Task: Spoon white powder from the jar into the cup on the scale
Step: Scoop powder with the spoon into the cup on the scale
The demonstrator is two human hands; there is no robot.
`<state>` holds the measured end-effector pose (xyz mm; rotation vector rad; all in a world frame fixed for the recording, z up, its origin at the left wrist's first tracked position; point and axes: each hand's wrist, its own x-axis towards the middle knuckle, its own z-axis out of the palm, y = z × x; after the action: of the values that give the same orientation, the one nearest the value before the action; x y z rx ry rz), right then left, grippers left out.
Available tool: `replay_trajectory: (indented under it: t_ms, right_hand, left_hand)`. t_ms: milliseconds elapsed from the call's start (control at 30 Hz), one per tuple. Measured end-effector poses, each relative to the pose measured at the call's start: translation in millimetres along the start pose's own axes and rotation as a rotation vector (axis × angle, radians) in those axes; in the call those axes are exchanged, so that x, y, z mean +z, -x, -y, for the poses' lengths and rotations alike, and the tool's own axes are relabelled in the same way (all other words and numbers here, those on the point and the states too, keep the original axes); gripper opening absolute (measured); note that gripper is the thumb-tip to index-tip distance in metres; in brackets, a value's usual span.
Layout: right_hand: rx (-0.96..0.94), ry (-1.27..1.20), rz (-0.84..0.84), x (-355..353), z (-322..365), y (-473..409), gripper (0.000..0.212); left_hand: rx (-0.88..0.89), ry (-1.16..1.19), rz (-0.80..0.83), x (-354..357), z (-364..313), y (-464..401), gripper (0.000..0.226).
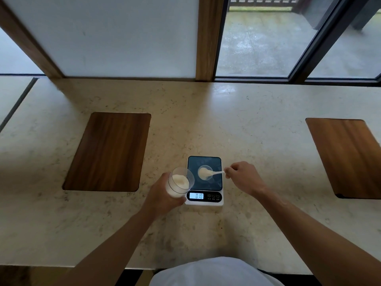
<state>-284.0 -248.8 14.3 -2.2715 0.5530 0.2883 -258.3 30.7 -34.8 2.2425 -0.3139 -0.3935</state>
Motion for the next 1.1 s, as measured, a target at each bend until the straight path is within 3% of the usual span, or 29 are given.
replay_trajectory:
  t_ms: [400,1100]
  right_hand:
    - [-0.053,0.055,-0.025,1,10,-4,0.038]
    - [-0.315,0.465,-0.042,-4,40,3,0.034]
  left_hand:
    - [0.017,0.001,-0.002,1,3,-1,0.080]
    - [0.002,0.029,-0.029,-3,3,1,0.074]
